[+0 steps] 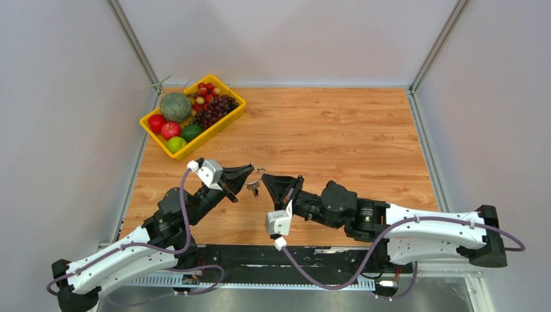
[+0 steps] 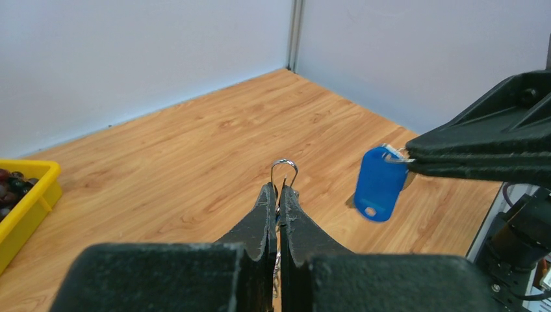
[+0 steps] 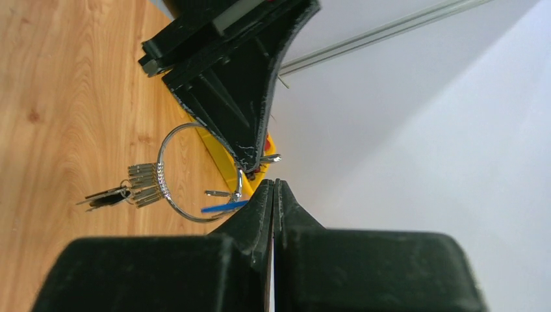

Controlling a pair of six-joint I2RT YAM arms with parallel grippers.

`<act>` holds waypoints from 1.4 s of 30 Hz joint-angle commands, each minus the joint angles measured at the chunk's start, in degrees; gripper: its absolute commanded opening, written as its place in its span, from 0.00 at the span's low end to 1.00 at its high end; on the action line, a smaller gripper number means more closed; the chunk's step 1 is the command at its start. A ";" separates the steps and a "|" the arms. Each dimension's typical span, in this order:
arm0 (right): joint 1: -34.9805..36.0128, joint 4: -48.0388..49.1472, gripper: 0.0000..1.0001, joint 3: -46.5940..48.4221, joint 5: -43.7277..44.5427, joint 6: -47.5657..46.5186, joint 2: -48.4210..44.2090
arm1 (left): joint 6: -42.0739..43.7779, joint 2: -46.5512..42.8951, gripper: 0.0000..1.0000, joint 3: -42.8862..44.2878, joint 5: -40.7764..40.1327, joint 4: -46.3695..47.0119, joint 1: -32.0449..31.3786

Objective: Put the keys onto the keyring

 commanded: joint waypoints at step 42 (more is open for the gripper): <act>-24.25 -32.04 0.00 1.59 -3.22 123.77 34.47 | -2.15 -0.42 0.00 1.24 -7.81 0.45 0.01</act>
